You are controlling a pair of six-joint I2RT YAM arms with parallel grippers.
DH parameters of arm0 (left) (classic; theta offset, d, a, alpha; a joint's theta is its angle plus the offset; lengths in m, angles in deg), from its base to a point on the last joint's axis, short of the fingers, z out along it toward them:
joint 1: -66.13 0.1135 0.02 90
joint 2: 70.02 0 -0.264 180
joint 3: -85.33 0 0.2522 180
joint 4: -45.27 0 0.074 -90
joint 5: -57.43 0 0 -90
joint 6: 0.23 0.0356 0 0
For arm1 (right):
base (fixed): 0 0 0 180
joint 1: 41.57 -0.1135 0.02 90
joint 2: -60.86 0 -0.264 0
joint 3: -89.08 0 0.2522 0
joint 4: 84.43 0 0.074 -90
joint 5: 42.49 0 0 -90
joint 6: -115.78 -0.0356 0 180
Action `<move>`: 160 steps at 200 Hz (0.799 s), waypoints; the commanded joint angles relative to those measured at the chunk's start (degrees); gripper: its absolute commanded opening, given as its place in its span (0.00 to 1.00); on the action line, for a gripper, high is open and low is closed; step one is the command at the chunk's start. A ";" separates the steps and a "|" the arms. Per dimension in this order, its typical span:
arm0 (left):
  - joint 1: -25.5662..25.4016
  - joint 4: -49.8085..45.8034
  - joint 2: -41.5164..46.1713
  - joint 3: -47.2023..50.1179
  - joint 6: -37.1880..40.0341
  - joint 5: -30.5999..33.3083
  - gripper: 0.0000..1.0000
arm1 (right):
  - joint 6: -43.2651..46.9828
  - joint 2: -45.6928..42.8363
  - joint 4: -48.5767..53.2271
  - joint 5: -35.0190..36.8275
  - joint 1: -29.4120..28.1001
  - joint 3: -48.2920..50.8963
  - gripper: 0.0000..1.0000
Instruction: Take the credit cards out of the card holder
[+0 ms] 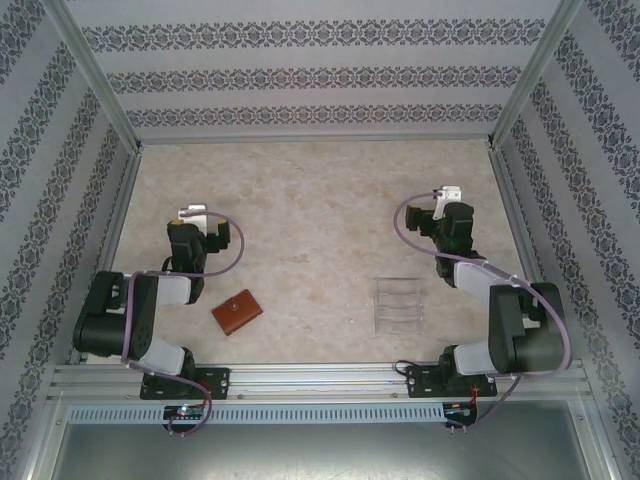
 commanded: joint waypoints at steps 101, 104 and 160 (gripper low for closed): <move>-0.85 -61.69 18.58 -22.09 -24.95 5.70 1.00 | -20.84 -13.58 67.09 -2.46 -13.69 -22.08 0.83; -0.86 -62.95 18.60 -22.71 -25.11 5.28 1.00 | -21.11 -13.64 68.13 -2.62 -14.13 -22.43 0.83; -0.86 -78.18 18.42 -31.60 -23.40 -4.36 1.00 | -28.33 -11.55 80.18 -3.22 -20.72 -26.75 0.68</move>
